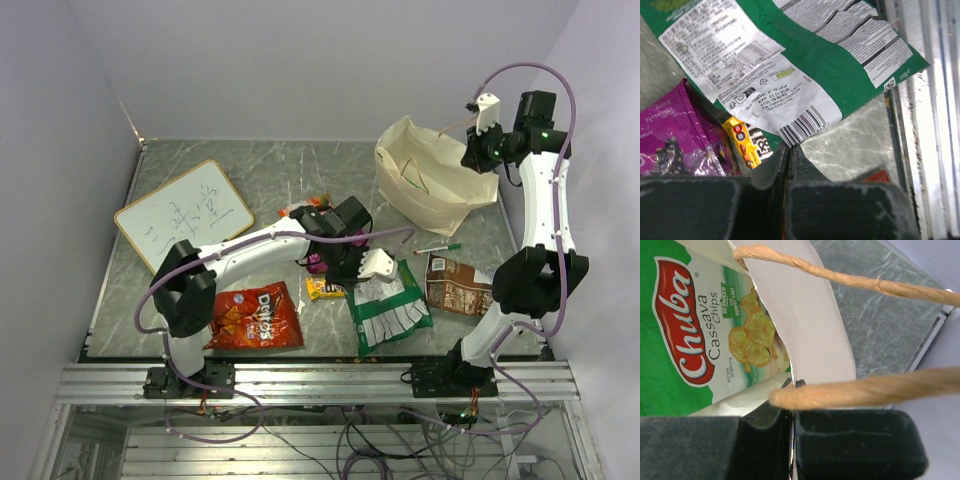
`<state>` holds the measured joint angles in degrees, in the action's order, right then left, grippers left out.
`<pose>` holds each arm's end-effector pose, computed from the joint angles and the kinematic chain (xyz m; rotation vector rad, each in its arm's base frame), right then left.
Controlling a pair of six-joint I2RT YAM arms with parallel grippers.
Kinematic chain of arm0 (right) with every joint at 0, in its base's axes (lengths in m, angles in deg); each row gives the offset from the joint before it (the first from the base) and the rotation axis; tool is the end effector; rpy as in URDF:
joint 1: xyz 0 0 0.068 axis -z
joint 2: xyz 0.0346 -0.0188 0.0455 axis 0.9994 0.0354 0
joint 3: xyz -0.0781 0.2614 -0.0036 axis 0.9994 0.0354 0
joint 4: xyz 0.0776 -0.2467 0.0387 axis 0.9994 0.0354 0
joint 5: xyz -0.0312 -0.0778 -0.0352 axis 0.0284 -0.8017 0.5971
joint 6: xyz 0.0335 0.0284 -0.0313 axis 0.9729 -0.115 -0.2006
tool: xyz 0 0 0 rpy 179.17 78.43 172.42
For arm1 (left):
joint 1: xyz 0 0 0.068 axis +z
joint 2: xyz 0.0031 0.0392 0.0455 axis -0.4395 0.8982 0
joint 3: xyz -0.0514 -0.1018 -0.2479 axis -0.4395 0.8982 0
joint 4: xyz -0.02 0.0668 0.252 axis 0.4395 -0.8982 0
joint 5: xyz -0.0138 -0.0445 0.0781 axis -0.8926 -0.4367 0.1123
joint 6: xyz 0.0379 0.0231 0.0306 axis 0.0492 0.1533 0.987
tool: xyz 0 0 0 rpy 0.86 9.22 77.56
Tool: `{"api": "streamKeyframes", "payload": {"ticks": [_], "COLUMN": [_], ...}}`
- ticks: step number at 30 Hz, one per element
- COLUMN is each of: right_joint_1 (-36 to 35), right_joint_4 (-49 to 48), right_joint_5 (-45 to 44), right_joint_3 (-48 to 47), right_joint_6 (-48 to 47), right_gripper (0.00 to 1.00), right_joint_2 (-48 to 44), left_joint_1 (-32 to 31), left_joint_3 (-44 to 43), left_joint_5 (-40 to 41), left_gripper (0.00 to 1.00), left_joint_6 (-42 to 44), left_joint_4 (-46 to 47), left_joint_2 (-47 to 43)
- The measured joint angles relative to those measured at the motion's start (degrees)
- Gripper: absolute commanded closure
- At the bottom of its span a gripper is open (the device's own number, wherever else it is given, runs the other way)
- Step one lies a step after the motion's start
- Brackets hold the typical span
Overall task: Place the snacks into the paper bag
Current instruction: Pick up the snack from the center of the board, then place the snack in the paper bag.
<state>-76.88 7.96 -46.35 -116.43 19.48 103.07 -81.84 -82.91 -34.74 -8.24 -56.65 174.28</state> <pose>0.3764 -0.0561 0.3887 -0.6518 2.1910 0.2222 0.2014 -0.3261 0.2567 2.1180 1.6236 -0.7301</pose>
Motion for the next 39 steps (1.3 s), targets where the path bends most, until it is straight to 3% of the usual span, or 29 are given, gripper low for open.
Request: {"api": "streamKeyframes", "payload": {"ticks": [8,14,24,39], "right_joint_1": [-0.3,-0.3,-1.8,-2.6], "right_joint_4": [-0.3,0.0,0.1,-0.4], "right_joint_5": [0.0,0.2,0.3,-1.3], "right_joint_3": [-0.9,-2.1,-0.4,0.8], "right_joint_6": [0.8,2.1,3.8,5.0], "right_gripper": [1.0,1.0,1.0,1.0], "right_joint_2": [-0.5,-0.7,-3.6,-4.3], "left_joint_1": [0.3,1.3,1.4,2.8], "left_joint_3": [-14.3,-21.2,-30.2,-39.3], "left_joint_5": [-2.2,-5.0,-6.0,-2.8], "left_gripper": [0.93,0.93,0.93,0.93], "left_joint_6": [-1.7,-5.6,-17.1,-37.7], "left_joint_4": [-13.9,-16.2,-14.6,-2.2], "left_joint_2": [-0.5,-2.0,-6.0,-7.9]}}
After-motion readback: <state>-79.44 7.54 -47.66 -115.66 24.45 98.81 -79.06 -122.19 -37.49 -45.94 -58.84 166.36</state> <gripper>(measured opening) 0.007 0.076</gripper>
